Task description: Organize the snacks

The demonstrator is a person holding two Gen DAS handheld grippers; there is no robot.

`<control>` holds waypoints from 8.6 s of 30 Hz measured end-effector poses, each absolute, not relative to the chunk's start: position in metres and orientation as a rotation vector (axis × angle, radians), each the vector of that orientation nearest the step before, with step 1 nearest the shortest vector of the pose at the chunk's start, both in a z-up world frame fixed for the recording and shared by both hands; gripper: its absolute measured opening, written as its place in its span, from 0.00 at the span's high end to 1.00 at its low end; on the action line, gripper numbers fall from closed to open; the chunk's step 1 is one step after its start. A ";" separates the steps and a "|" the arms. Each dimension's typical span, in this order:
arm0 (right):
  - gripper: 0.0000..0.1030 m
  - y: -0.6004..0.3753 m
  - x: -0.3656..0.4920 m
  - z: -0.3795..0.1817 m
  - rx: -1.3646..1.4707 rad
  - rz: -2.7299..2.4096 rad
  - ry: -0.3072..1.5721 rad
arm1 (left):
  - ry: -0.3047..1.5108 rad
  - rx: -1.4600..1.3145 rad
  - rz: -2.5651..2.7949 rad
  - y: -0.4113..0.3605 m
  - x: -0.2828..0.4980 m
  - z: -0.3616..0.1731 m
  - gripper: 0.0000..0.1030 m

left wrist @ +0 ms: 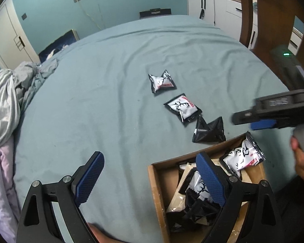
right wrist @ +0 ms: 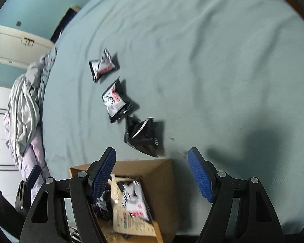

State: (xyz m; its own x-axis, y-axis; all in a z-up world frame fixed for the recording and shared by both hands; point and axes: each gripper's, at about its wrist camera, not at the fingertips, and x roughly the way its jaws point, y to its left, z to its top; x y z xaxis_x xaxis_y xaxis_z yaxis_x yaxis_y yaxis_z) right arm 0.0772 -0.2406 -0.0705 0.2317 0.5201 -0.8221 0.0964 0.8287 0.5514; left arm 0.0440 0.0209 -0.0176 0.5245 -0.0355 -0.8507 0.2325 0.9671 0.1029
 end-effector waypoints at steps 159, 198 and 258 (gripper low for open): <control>0.31 -0.228 0.004 -0.022 0.333 0.291 1.013 | 1.211 0.041 -0.029 -0.027 0.252 -0.073 0.10; 0.31 -0.255 0.005 -0.029 0.464 0.194 1.042 | 1.131 0.145 -0.389 0.010 0.060 0.007 0.63; 0.31 -0.192 -0.045 -0.019 0.027 0.265 0.957 | 0.968 0.373 -0.111 0.005 0.053 -0.032 0.13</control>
